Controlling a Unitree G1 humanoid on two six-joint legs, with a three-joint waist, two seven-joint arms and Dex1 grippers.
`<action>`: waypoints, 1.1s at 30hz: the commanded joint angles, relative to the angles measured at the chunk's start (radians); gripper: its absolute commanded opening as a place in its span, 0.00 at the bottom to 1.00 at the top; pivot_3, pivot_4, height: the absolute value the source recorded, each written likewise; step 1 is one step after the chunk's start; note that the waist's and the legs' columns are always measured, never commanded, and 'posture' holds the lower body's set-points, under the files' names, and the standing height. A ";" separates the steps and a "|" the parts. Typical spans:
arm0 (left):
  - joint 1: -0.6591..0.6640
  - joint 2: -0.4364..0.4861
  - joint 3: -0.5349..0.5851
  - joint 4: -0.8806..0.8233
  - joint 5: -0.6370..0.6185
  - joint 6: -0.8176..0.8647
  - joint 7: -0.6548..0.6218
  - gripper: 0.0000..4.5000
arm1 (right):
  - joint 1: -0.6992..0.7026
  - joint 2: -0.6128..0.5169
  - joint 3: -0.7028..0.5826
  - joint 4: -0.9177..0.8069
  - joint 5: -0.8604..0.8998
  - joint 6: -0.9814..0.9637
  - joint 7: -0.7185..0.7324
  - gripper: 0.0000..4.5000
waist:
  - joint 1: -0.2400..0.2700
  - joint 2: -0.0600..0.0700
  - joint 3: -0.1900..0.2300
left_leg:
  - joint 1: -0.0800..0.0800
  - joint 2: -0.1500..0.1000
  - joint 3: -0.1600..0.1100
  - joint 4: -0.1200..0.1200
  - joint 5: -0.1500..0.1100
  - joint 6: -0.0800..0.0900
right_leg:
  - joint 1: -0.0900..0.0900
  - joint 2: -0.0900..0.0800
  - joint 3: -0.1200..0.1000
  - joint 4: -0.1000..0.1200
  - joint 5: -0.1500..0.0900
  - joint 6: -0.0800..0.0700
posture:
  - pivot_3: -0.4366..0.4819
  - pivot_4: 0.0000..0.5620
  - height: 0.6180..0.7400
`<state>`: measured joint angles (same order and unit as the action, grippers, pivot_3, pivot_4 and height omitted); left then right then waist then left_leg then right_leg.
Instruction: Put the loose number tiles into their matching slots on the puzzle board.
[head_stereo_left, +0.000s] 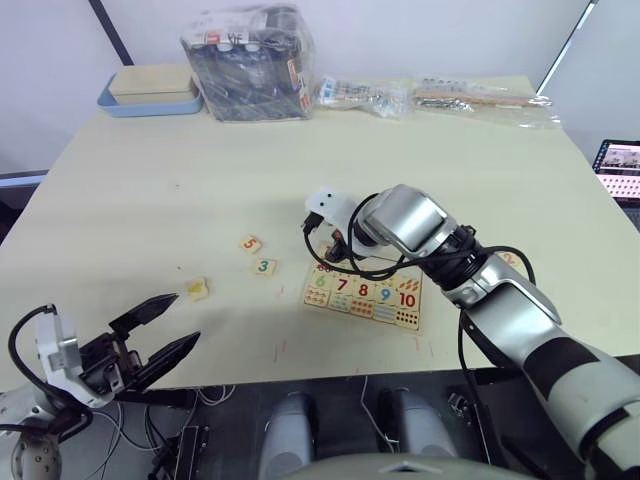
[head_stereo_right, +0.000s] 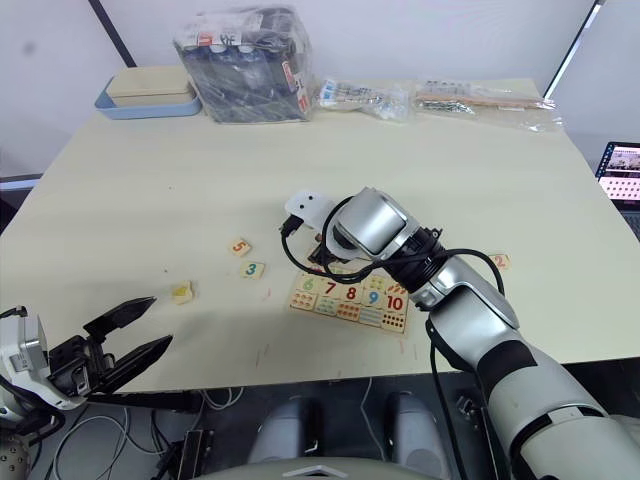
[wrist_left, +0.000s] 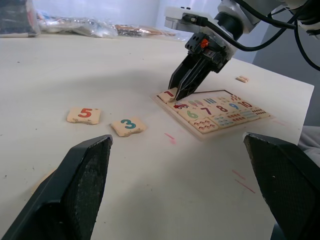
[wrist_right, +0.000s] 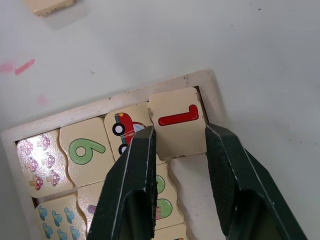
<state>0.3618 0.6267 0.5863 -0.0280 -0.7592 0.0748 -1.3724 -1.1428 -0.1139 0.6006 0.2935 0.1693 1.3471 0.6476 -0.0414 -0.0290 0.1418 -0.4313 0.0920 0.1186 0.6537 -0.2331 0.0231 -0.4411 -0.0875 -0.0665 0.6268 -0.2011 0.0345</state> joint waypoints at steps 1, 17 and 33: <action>0.005 0.005 0.022 0.002 -0.003 -0.020 -0.011 1.00 | -0.004 -0.007 -0.012 -0.018 0.005 -0.008 0.005 0.20 | 0.000 0.000 0.000 | 0.000 0.000 0.000 0.000 0.000 0.000 | 0.000 0.000 0.000 0.000 0.000 0.000 | 0.48 0.27 1.00; 0.003 -0.001 0.008 0.029 0.007 -0.046 -0.033 1.00 | -0.004 -0.016 -0.002 -0.024 0.006 -0.022 0.025 0.20 | 0.000 0.000 0.000 | 0.000 0.000 0.000 0.000 0.000 0.000 | 0.000 0.000 0.000 0.000 0.000 0.000 | 0.48 0.27 1.00; 0.023 -0.007 0.001 -0.017 0.004 -0.034 -0.004 1.00 | -0.004 -0.030 0.032 -0.025 0.000 -0.042 0.058 0.20 | 0.000 0.000 0.000 | 0.000 0.000 0.000 0.000 0.000 0.000 | -0.001 0.000 0.000 0.000 0.000 0.000 | 0.48 0.27 1.00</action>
<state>0.3764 0.6216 0.5796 -0.0171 -0.7473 0.0426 -1.3778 -1.1426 -0.1389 0.6283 0.2927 0.1678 1.3153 0.6972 -0.0414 -0.0291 0.1418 -0.4313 0.0921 0.1185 0.6535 -0.2331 0.0231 -0.4418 -0.0876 -0.0665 0.6267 -0.2013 0.0342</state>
